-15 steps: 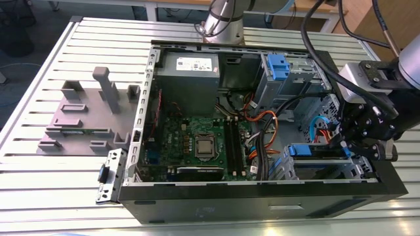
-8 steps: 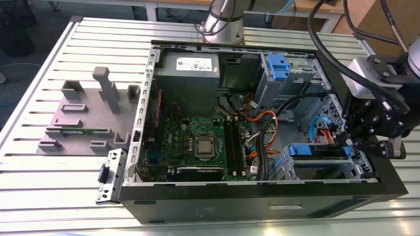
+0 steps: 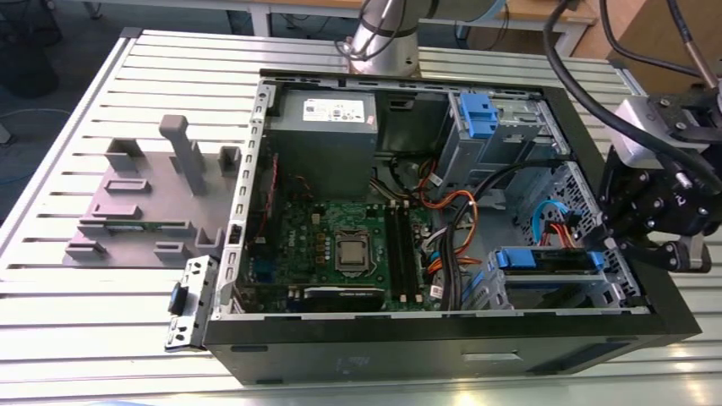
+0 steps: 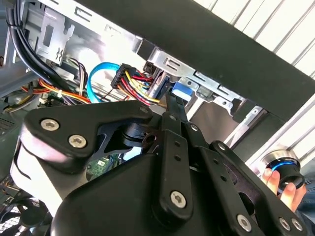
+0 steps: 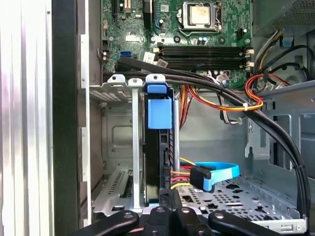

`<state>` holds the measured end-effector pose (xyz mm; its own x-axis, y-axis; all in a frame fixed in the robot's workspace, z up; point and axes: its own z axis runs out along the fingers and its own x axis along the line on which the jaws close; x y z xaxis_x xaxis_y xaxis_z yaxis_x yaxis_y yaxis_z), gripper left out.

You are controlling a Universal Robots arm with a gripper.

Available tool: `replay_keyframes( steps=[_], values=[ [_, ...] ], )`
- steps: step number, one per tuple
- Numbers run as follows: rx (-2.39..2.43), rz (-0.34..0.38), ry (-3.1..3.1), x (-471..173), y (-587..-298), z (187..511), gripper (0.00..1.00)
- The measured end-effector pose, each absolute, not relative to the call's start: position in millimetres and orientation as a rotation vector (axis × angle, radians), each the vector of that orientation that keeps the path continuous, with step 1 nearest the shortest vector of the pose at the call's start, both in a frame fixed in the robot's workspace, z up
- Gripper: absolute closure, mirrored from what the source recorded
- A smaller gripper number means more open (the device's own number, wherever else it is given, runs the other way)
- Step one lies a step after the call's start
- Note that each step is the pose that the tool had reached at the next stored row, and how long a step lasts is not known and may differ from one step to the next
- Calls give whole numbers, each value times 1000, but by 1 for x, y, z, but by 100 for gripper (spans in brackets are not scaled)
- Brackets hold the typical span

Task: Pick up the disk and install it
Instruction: 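Insert the first disk wire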

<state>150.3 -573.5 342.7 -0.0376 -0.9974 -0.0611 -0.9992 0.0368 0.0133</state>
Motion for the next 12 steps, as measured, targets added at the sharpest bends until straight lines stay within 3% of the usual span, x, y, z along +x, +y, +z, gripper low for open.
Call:
replay_keyframes(
  steps=[12],
  values=[
    [-2155, 82, 2236, 151, -574, 371, 89]
  ],
)
